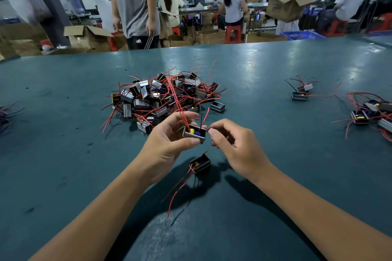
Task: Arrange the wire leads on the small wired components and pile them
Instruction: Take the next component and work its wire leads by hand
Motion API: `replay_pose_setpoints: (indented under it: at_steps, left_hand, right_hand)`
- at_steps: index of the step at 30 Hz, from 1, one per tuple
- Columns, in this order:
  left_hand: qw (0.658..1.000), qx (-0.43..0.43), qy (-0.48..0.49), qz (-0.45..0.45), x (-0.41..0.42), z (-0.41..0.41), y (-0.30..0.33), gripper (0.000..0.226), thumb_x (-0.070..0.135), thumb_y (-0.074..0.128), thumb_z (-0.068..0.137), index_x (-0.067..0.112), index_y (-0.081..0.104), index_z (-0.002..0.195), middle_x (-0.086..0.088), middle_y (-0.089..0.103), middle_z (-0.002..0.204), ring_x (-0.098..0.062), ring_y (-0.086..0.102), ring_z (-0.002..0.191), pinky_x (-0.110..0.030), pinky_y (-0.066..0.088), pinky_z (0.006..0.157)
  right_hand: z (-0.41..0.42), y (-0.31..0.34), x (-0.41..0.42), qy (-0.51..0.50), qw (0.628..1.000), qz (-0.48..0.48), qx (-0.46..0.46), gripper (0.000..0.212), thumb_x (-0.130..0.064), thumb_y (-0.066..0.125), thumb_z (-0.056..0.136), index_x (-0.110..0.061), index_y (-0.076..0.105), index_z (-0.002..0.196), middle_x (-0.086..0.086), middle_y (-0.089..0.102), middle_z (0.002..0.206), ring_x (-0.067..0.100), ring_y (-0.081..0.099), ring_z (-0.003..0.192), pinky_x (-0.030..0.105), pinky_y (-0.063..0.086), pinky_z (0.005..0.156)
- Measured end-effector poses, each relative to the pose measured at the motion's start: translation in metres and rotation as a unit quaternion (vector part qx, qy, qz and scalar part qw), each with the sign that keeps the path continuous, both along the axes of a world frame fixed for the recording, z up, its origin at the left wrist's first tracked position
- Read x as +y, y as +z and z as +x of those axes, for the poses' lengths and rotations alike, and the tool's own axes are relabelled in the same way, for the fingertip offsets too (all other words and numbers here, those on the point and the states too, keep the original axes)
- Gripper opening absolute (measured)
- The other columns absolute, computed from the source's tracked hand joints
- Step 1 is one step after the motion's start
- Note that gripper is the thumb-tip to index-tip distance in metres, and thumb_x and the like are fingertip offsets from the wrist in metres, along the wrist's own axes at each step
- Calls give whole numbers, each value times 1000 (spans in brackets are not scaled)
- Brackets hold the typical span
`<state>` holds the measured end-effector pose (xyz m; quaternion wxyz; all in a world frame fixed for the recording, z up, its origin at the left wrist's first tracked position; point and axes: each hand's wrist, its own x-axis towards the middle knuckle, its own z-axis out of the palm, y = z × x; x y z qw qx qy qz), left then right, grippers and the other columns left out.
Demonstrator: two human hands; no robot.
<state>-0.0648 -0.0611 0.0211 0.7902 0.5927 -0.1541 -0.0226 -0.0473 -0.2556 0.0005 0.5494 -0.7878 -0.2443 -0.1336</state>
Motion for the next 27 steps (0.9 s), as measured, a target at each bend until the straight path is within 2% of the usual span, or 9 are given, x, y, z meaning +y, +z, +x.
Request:
replay_pose_setpoints:
  at_steps: [3,5,7,10,17,20,23,25,27]
  left_hand:
    - [996,-46,25,66,-8,-3,-3,48,-1,80,72,23,70,112,1,67,99,-15,65,90,-27,56,85]
    - [983,-96,55,147,-12,-4,-4,48,7,83,75,25,67,116,0,67,104,-19,66,93,-38,56,90]
    - [965,-140,87,204,-15,-5,-6,48,12,83,77,26,63,119,0,66,105,-23,67,97,-47,55,93]
    - [939,-193,120,257,-21,-7,-7,44,17,82,78,25,59,116,7,64,103,-21,65,98,-46,53,92]
    - [906,-263,124,308,-17,-8,-4,29,15,79,83,22,64,106,10,59,105,-19,62,103,-35,55,89]
    - [886,-302,155,316,-19,-7,-6,28,13,81,81,17,66,104,5,58,105,-18,61,102,-36,55,86]
    - [864,-328,183,336,-19,-5,-9,28,12,83,79,8,67,101,2,58,105,-15,61,101,-37,55,84]
    - [860,-326,204,336,-19,-5,-10,29,12,84,78,9,66,100,2,59,105,-14,60,101,-38,55,84]
    - [865,-315,213,327,-20,-4,-11,31,9,84,78,11,62,100,3,58,102,-16,60,96,-40,55,83]
  right_hand:
    - [-3,3,3,0,999,29,26,22,-47,58,91,-28,67,91,-1,68,77,21,63,70,45,53,65]
    - [-3,4,4,-1,999,39,38,17,-43,61,92,-27,67,90,0,69,76,21,64,69,46,55,61]
    - [-2,3,3,-2,998,41,40,13,-37,64,93,-25,67,90,1,70,74,19,65,65,40,57,55]
    - [-1,2,2,2,998,40,42,9,-33,63,92,-25,67,91,0,70,75,13,64,62,28,55,50]
    - [7,5,-2,20,991,101,89,12,-29,65,87,-19,71,92,7,72,78,24,70,73,32,55,54]
    - [8,4,-1,37,985,131,103,9,-17,63,92,-15,71,95,10,72,82,26,69,76,32,57,58]
    - [7,4,0,19,986,134,101,16,-6,59,96,-17,70,94,3,72,82,21,72,79,29,57,62]
    - [5,3,1,-2,986,134,98,16,-9,58,96,-20,69,92,1,72,80,19,73,79,30,57,62]
    - [1,2,1,-15,990,118,79,11,-22,59,94,-23,69,91,-1,72,80,17,74,78,34,59,61]
